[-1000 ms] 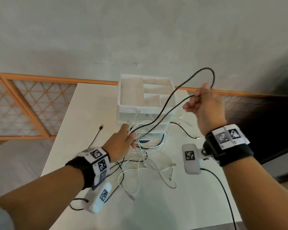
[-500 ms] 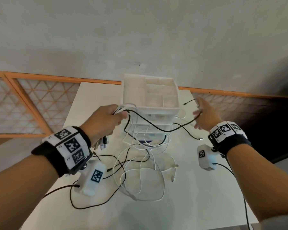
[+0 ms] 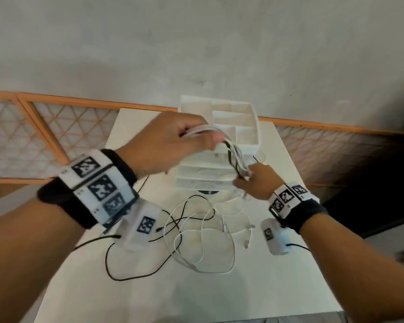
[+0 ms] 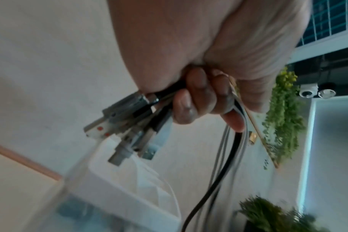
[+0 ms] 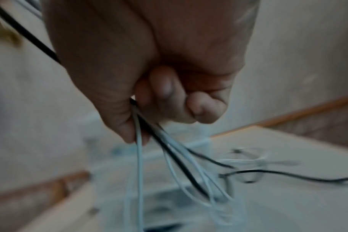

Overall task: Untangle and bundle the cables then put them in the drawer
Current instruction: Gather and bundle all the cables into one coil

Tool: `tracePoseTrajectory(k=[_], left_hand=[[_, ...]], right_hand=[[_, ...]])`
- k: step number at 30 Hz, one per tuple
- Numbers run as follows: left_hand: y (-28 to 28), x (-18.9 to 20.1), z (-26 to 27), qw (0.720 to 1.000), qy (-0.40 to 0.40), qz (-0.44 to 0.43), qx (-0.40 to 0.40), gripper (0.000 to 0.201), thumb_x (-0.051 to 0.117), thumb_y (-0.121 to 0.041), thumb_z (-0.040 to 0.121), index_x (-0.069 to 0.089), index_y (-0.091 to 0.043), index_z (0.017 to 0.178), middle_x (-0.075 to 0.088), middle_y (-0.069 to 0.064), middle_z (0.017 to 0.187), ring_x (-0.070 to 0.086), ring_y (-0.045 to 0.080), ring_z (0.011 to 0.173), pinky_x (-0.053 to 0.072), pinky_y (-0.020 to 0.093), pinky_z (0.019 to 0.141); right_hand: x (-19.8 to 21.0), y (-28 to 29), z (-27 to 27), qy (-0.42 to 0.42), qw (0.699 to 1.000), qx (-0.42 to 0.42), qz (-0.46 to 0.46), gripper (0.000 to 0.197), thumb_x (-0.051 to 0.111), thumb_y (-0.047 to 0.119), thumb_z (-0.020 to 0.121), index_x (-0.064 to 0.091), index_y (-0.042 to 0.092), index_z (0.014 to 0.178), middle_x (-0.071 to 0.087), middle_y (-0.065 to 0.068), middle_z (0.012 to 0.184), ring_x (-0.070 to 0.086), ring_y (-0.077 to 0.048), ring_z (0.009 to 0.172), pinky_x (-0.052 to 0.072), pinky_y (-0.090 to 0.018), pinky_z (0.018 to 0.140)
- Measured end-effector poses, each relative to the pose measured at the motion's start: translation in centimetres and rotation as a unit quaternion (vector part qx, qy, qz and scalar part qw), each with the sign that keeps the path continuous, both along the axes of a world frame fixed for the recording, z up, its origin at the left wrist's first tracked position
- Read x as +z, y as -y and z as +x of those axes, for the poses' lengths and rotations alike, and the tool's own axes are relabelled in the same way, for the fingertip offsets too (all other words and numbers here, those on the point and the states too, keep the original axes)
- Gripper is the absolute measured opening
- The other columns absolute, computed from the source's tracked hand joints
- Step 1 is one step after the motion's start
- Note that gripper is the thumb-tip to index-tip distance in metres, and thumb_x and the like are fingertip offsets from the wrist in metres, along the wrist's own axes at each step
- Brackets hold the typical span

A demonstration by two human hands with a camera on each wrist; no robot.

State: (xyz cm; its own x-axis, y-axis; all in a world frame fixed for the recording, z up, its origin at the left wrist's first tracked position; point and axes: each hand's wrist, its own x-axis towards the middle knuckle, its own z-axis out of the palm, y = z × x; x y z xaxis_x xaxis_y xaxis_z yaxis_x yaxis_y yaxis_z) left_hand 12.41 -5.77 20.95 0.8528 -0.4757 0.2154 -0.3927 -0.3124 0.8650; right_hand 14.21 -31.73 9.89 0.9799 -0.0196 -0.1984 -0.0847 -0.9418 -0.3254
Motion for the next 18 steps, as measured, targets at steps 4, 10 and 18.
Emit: tracePoseTrajectory(k=[4, 10, 18], left_hand=[[-4.4, -1.9, 0.8, 0.989, -0.095, 0.111, 0.035, 0.046, 0.040, -0.056, 0.098, 0.078, -0.031, 0.089, 0.038, -0.008, 0.058, 0.031, 0.014, 0.049, 0.029, 0.023, 0.048], [-5.7, -9.5, 0.6, 0.922, -0.159, 0.350, 0.040, 0.036, 0.037, -0.029, 0.106, 0.073, -0.021, 0.102, 0.057, -0.008, 0.077, 0.060, 0.013, 0.071, 0.037, 0.013, 0.054], [-5.5, -13.2, 0.3, 0.927, -0.200, 0.302, 0.094, 0.036, 0.050, -0.037, 0.101, 0.058, -0.005, 0.088, 0.061, 0.011, 0.091, 0.057, 0.026, 0.083, 0.038, 0.031, 0.071]], right_hand=[[-1.0, 6.2, 0.2, 0.077, 0.980, -0.183, 0.008, 0.014, 0.063, 0.028, 0.089, 0.073, 0.019, 0.091, 0.075, -0.009, 0.085, 0.071, -0.032, 0.087, 0.056, -0.034, 0.081], [-2.1, 5.0, 0.0, 0.093, 0.971, -0.192, 0.112, 0.062, 0.068, 0.021, 0.090, 0.042, 0.037, 0.145, 0.060, -0.003, 0.140, 0.057, -0.030, 0.126, 0.042, -0.034, 0.103], [-8.8, -5.3, -6.8, -0.080, 0.991, 0.033, 0.104, 0.042, 0.075, 0.054, 0.078, 0.064, 0.035, 0.114, 0.072, 0.017, 0.093, 0.064, -0.008, 0.090, 0.050, -0.034, 0.097]])
